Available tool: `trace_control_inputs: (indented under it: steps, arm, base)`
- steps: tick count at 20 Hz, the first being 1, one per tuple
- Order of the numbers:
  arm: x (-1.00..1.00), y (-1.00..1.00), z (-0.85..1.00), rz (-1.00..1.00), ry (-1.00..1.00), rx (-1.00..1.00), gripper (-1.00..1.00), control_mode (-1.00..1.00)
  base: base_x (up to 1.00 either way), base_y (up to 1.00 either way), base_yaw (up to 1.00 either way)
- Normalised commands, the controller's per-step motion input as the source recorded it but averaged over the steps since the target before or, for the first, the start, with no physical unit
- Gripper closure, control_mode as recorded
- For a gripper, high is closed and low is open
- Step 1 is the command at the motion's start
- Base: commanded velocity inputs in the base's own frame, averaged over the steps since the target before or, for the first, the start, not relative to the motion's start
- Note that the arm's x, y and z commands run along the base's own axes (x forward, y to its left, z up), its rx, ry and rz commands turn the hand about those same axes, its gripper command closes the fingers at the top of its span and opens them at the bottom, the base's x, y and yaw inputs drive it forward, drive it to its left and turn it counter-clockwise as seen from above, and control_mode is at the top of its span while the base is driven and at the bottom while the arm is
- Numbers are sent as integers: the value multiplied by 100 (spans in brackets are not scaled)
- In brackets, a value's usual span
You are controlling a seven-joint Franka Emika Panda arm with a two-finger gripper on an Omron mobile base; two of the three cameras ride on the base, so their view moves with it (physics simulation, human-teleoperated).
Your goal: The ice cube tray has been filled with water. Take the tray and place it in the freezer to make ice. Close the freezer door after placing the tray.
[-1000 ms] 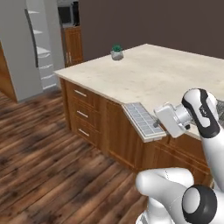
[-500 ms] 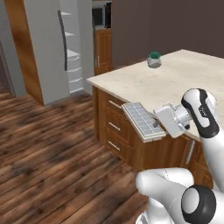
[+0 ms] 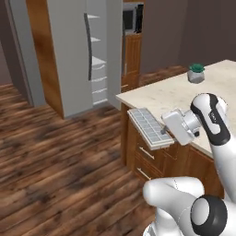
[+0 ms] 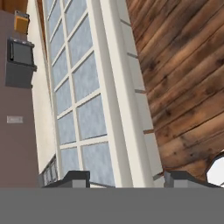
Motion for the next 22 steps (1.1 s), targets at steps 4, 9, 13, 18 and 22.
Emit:
trace_control_inputs:
  steps: [4,9,13,18,22]
  arm:
    - [0,0,0,0,0,0,100,100]
    - [0,0,0,0,0,0,100,100]
    - [0,0,0,0,0,0,100,100]
    - [0,0,0,0,0,0,100,100]
    - [0,0,0,0,0,0,100,100]
  base:
    - [100,0,10]
    - [99,0,2]
    - [100,0,0]
    - [100,0,0]
    - [92,0,0]
